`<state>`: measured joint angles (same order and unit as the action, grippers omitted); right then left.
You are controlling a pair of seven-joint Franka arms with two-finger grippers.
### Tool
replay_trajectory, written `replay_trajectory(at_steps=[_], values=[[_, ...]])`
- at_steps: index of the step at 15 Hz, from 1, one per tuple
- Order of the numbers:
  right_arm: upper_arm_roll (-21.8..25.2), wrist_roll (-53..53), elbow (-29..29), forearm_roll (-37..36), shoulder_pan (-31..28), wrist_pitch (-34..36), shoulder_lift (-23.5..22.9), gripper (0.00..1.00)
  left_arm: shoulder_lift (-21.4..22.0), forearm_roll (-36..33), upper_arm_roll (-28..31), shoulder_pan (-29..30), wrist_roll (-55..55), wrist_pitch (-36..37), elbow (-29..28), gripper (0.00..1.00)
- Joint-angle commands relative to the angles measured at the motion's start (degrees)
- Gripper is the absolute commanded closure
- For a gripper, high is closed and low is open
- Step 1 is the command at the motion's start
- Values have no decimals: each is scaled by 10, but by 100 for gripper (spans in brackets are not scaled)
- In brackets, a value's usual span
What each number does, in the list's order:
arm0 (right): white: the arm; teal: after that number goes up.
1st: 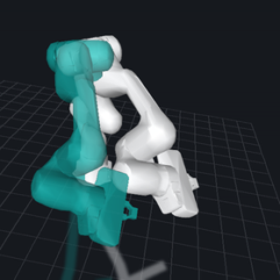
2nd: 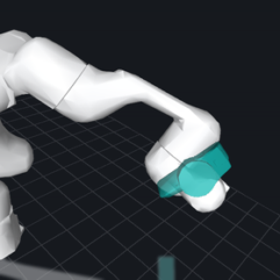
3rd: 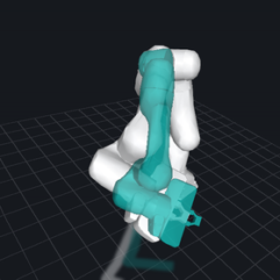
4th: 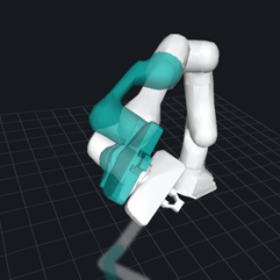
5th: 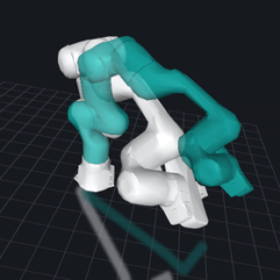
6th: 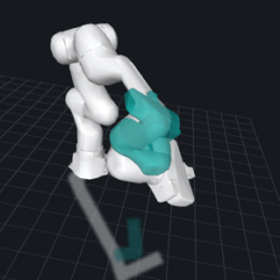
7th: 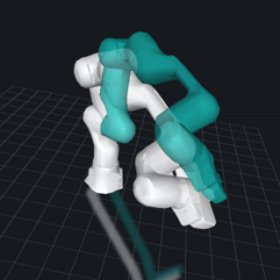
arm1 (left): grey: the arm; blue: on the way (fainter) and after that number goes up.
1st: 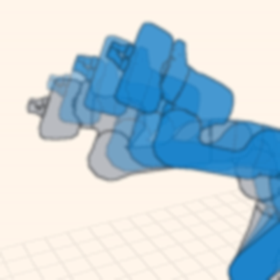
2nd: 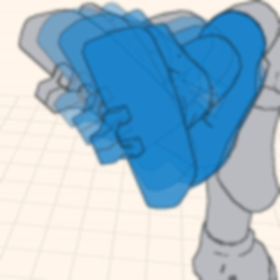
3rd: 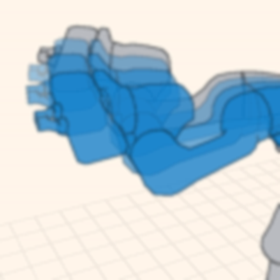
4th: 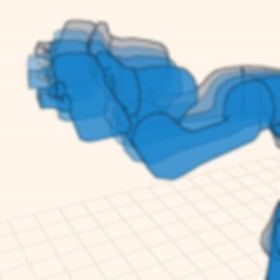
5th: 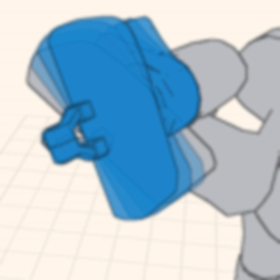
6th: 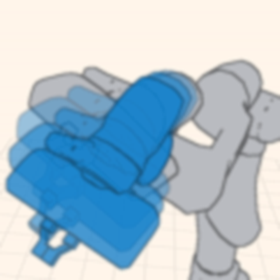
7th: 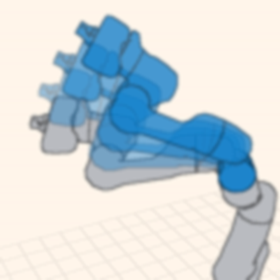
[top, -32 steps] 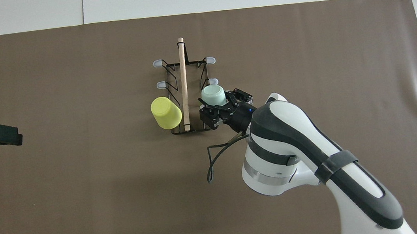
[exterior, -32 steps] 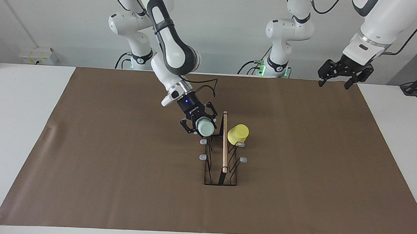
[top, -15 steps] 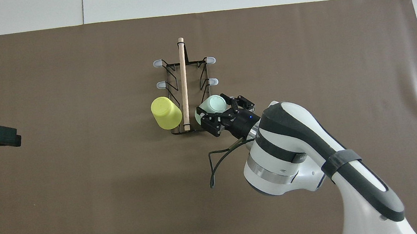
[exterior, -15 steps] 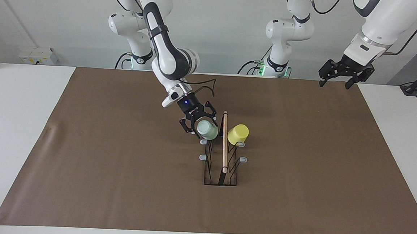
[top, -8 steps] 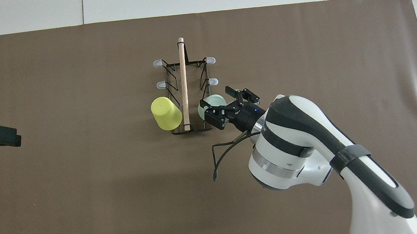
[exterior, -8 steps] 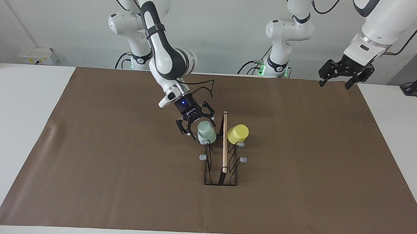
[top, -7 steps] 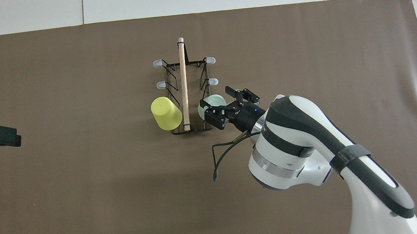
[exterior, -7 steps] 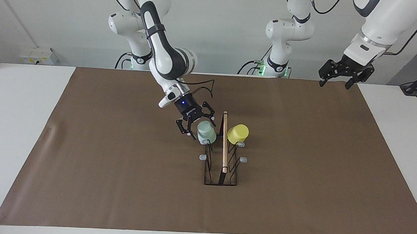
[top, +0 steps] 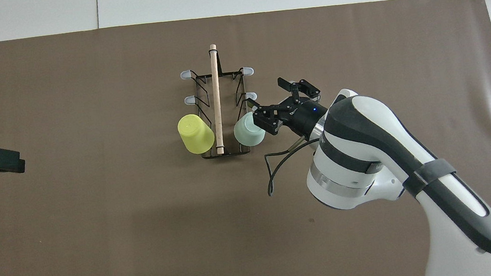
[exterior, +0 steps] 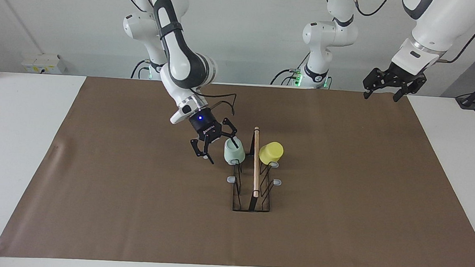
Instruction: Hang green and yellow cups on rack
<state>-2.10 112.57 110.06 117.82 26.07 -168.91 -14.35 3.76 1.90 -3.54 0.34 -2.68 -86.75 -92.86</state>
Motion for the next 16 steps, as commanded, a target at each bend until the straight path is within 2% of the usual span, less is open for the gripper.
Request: replay_trajectory(at_steps=[1, 3, 5, 9, 13, 16], values=[[-4, 3, 7, -47, -14, 11, -2, 0, 5, 2, -6, 8, -7, 9, -2, 0], [-4, 5, 11, -107, -22, 16, -2, 0, 5, 2, -6, 8, -7, 9, -2, 0], [-4, 4, 19, -183, -48, 54, -1, 0, 5, 2, -6, 8, -7, 9, -2, 0], [-2, 2, 36, -330, -115, 170, 9, 0, 5, 2, -6, 8, -7, 9, -2, 0], [2, -45, 24, -526, -182, 309, 12, 0, 5, 2, -6, 8, -7, 9, -2, 0], [4, -56, 9, -597, -226, 394, 15, 0, 3, 2, -5, 7, -7, -18, -2, 0]])
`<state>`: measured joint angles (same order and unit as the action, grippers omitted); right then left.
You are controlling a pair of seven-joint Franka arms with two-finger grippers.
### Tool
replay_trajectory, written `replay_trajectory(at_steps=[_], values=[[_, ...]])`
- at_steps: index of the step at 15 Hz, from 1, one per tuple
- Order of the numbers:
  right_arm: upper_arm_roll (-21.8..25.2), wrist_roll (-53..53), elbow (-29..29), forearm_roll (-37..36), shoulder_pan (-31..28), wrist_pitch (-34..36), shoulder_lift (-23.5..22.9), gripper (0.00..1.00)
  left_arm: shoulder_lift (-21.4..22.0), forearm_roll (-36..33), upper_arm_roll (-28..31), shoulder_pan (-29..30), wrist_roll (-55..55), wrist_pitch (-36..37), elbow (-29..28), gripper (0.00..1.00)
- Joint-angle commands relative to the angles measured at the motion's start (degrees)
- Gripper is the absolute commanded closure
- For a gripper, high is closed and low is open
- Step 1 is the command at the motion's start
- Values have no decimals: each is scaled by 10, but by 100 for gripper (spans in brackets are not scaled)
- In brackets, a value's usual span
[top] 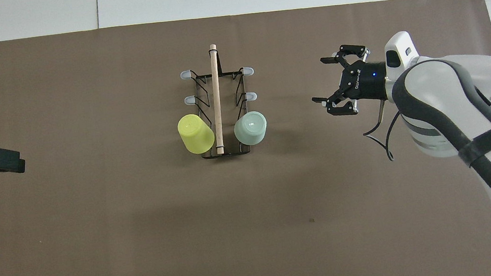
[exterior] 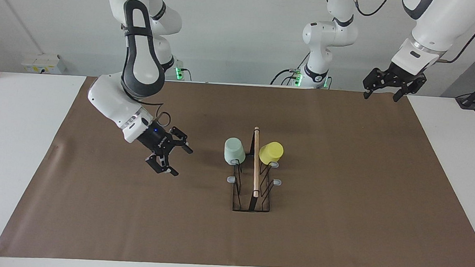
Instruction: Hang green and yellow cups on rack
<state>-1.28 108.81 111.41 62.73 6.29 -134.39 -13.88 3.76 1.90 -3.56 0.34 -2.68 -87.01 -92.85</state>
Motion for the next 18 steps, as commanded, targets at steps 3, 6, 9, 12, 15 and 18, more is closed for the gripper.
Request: replay_trajectory(at_steps=[3, 6, 9, 12, 15, 18], values=[[-3, -66, -19, -157, -68, 129, 38, 0, 0, 2, -1, 11, -7, -54, -2, 0], [-3, -209, -61, -318, -80, 220, 87, 0, 1, 2, -1, 11, -8, -53, -3, 0], [-5, -328, -81, -391, -75, 291, 125, 0, 3, 2, -2, 5, -7, -46, -7, 0], [-8, -444, -84, -411, -71, 321, 143, 0, 3, 2, -3, 2, -7, -46, -7, 0], [-14, -574, -123, -462, -68, 378, 147, 0, 3, 2, -2, 4, -7, -46, -7, 0], [-14, -724, -131, -502, -45, 426, 156, 0, 3, 2, -2, 4, -7, -46, -7, 0]])
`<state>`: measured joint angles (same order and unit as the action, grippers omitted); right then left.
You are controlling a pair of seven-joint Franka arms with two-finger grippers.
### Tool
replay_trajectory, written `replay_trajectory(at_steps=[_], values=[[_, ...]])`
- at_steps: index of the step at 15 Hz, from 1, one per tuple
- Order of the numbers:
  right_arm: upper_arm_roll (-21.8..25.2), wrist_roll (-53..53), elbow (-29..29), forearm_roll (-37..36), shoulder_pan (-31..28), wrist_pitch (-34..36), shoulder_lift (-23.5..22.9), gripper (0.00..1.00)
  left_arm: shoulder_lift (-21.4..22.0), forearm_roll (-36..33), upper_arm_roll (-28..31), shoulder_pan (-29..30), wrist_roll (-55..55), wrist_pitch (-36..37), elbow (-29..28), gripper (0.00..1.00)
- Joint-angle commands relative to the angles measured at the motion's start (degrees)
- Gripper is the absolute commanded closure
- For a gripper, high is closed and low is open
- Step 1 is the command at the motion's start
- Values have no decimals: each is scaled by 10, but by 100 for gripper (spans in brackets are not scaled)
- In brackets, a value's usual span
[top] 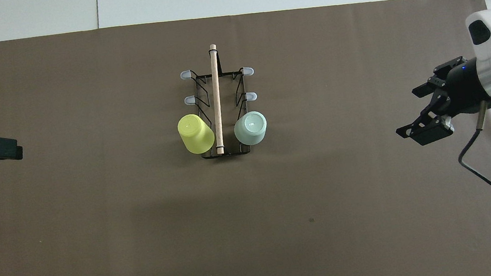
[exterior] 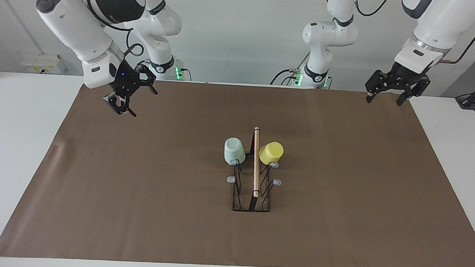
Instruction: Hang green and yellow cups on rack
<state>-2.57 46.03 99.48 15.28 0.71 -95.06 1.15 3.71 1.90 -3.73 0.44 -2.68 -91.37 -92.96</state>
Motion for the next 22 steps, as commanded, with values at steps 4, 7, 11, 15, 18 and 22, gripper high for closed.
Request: replay_trajectory(at_steps=[4, 7, 11, 15, 18, 22], values=[[-1, -269, -22, -33, 10, 92, 20, 0, 3, 2, 0, 3, -7, -2, -6, 0], [-1, -323, -44, -71, 10, 124, 22, 0, 3, 2, 0, 2, -7, -2, -6, 0], [27, -324, -42, -123, -5, 65, 22, 0, 3, 2, 0, 3, -7, -2, -6, 0], [29, -324, -39, -139, -11, 28, 20, 0, 3, 2, 0, 3, -7, -2, -6, 0], [23, -339, -38, -163, -7, 6, 18, 0, 3, 2, 0, 3, -7, -2, -6, 0], [27, -398, -66, -165, 3, 16, -17, 0, 3, 2, 0, 3, -7, -2, -6, 0]])
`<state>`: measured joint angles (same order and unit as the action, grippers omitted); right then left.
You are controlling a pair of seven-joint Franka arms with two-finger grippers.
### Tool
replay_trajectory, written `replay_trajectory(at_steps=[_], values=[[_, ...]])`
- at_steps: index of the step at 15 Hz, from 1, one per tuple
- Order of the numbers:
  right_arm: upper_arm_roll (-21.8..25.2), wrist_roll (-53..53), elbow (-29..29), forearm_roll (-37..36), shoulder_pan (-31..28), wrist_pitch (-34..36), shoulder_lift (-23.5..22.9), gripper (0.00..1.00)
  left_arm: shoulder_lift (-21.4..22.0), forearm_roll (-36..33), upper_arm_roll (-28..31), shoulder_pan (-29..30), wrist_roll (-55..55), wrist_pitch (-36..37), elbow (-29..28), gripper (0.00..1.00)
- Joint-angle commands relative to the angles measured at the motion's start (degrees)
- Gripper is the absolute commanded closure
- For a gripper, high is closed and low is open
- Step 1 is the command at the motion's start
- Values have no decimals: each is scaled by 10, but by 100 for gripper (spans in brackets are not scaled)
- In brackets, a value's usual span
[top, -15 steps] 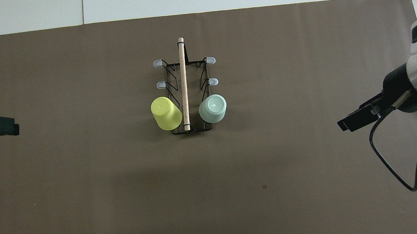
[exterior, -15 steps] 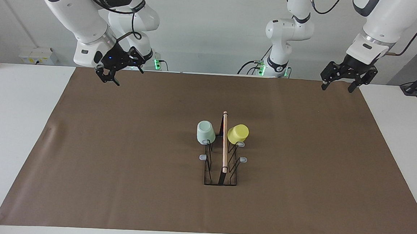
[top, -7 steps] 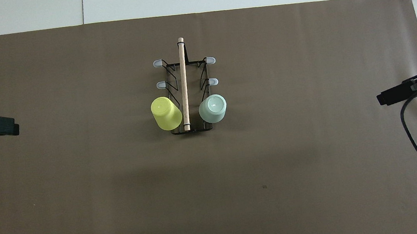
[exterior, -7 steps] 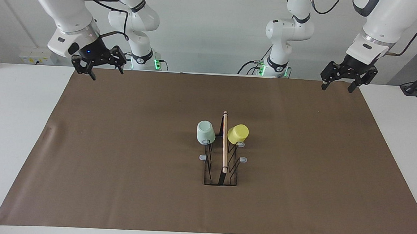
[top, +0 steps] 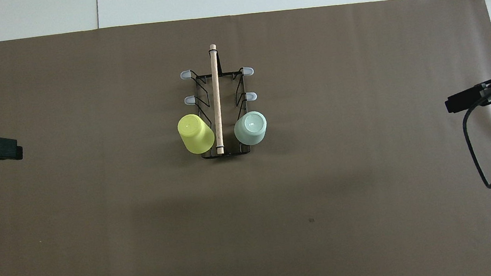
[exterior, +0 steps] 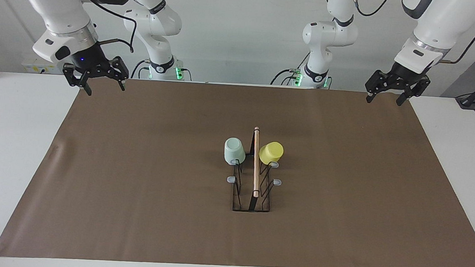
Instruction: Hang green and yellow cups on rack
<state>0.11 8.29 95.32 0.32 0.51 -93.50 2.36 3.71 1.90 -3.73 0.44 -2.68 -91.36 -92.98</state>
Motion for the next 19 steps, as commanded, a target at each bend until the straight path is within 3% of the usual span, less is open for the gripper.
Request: replay_trajectory(at_steps=[1, 8, 19], values=[[9, -20, -42, -15, 18, 9, -34, 0, 3, 2, 0, 3, -7, -2, -5, 0], [51, -23, -41, -15, 63, 14, -31, 0, 3, 2, 0, 3, -7, -2, -5, 0], [48, -41, -47, -16, 63, 16, -32, 0, 3, 2, 0, 3, -7, -2, -5, 0]])
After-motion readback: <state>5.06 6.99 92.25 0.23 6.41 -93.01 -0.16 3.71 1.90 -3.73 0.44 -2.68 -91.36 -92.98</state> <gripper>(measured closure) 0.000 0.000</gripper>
